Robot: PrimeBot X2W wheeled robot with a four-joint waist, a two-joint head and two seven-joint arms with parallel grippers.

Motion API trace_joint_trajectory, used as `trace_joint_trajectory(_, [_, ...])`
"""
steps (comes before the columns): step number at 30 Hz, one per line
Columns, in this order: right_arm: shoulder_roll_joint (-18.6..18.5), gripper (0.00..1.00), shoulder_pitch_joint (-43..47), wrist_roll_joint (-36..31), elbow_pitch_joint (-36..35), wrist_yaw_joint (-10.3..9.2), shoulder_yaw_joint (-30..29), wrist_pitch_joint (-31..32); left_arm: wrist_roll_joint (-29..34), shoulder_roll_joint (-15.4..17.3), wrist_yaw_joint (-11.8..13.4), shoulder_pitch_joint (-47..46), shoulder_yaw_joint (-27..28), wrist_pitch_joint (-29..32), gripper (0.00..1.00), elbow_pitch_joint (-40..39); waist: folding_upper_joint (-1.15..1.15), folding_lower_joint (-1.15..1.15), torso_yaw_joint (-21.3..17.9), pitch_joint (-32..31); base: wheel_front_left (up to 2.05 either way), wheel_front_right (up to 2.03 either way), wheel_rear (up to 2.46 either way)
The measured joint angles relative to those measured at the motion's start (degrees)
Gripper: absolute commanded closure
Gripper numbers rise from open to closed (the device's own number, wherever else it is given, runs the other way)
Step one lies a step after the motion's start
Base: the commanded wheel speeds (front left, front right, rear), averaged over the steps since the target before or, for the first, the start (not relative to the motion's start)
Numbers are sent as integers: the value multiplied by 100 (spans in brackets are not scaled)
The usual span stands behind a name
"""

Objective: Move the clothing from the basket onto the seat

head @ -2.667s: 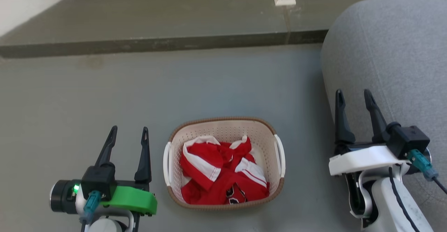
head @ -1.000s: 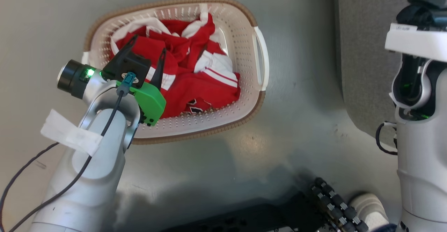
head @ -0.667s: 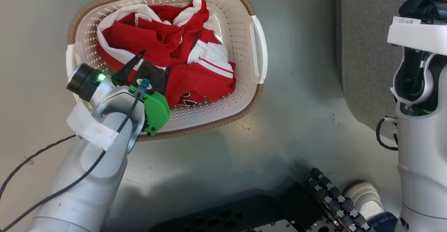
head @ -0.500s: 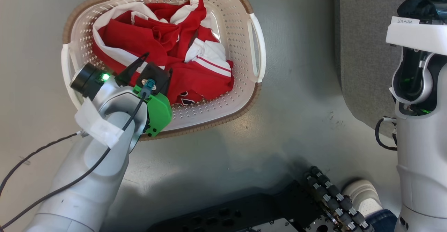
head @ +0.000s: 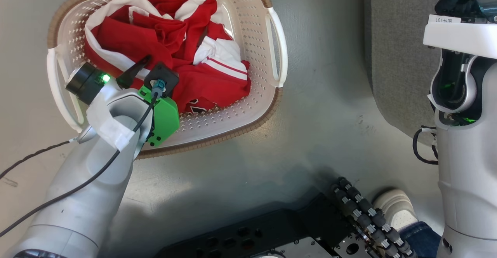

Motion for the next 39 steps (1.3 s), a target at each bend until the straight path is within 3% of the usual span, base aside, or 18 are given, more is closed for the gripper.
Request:
trace_joint_trajectory(3, [0,0,0,0,5,-8,0,0,87,-1,0,-63,-26,65,0,122,0,0,-25,23,0,0,0])
trace_joint_trajectory(4, [0,0,-1,0,8,-9,0,0,101,-1,1,-82,-27,68,8,159,0,0,-31,26,0,0,0])
trace_joint_trajectory(5, [0,0,-1,0,9,-10,0,0,102,-1,9,-103,-26,69,47,204,0,0,-36,29,0,0,0])
trace_joint_trajectory(7, [0,0,-5,1,9,-42,1,0,116,1,31,-142,-25,101,100,266,0,0,-45,32,0,0,0])
trace_joint_trajectory(14, [1,0,-82,8,49,-42,-32,0,113,-16,32,-204,-35,66,100,426,0,0,-48,-18,0,0,0])
trace_joint_trajectory(23, [0,0,-82,-5,171,-42,-171,0,-101,-199,33,-226,80,-410,100,381,0,0,54,-239,0,0,0])
trace_joint_trajectory(31, [0,0,-70,-211,376,-42,-289,0,-396,-337,32,-229,191,-981,100,158,0,0,196,-591,0,0,0])
trace_joint_trajectory(39, [0,0,119,-394,616,22,-436,0,-670,-366,32,-228,204,-1144,100,-177,0,0,390,-1070,0,0,0])
